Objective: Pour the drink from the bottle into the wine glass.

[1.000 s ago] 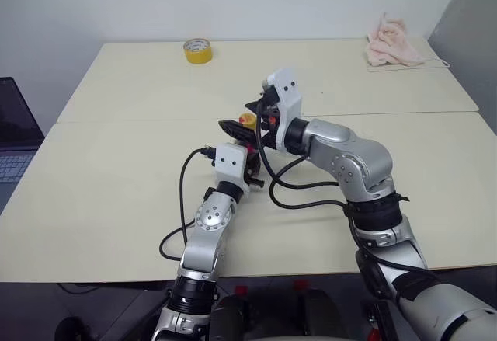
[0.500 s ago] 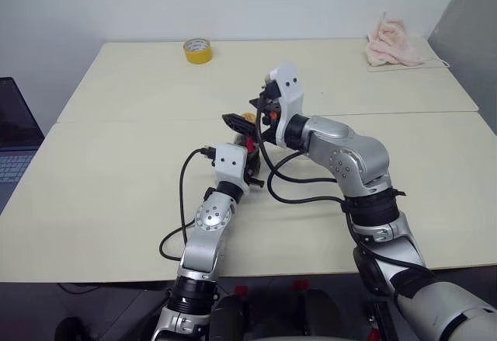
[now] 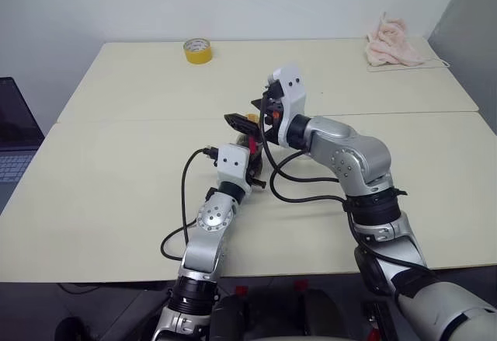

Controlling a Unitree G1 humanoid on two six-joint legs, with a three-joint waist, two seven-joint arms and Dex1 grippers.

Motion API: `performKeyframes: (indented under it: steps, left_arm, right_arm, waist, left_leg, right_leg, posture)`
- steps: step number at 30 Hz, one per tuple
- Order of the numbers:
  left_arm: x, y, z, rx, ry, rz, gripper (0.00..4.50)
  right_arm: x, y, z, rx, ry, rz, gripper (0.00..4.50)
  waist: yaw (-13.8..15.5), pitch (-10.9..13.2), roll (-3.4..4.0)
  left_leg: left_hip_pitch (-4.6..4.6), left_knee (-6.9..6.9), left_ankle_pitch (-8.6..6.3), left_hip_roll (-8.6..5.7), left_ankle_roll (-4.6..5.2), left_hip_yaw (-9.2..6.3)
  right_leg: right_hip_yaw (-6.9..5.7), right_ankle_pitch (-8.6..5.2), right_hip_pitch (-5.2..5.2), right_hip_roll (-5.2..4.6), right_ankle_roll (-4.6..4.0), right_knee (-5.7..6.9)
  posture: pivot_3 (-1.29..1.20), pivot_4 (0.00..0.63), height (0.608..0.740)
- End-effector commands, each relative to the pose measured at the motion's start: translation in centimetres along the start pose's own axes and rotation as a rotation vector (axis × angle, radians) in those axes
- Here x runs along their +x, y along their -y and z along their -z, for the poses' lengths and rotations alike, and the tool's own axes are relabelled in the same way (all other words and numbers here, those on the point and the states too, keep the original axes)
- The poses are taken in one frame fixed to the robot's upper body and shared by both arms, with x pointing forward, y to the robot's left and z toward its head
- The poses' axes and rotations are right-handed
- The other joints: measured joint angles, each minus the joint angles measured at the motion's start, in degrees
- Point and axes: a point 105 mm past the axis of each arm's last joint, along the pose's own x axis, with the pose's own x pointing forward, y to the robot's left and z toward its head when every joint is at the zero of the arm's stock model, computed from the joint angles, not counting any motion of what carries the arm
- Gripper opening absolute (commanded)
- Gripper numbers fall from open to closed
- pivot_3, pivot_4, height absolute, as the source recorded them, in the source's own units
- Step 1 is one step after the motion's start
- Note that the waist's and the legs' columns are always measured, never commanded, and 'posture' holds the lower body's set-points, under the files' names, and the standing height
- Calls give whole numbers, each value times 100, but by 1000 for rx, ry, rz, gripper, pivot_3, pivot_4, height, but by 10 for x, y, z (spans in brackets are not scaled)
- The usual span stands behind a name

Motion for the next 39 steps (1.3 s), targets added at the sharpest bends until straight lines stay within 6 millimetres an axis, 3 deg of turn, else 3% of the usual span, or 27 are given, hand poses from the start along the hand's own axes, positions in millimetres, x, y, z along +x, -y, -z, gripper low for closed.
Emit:
performKeyframes:
  steps: [1, 22, 31, 34, 39]
  left_arm:
    - [-1, -2, -24, 12, 100, -14, 898]
    - [-1, -3, -23, 15, 96, -10, 896]
    - [0, -2, -23, 16, 93, -7, 896]
    - [0, -2, -23, 17, 92, -6, 895]
    - [-1, -2, -22, 17, 91, -7, 882]
  right_arm:
    - [-14, 9, -13, -23, 51, 35, 4500]
    - [-37, 18, -7, -40, 31, 59, 4500]
    - [-46, 9, -7, -52, 44, -19, 4500]
    - [-46, 7, -7, -52, 46, -25, 3898]
    - [-45, 4, -5, -56, 46, -39, 2189]
  waist:
    - [1, 0, 0]
    - [0, 0, 0]
    - [3, 0, 0]
    - [3, 0, 0]
    - [3, 0, 0]
  left_leg:
    - [0, 0, 0, 0, 0, 0]
    - [0, 0, 0, 0, 0, 1]
    - [0, 0, 0, 0, 0, 3]
    - [0, 0, 0, 0, 0, 3]
    - [0, -1, 0, 0, 0, 2]
  right_leg:
    - [-1, 0, 0, 0, 0, 0]
    - [0, 0, 0, 0, 0, 0]
    - [0, 0, 0, 0, 0, -1]
    - [0, 0, 0, 0, 0, -1]
    - [0, 0, 0, 0, 0, -1]
  posture:
    - [0, 150, 740]
    - [0, 150, 740]
    - [0, 150, 740]
    - [0, 150, 740]
    - [0, 150, 740]
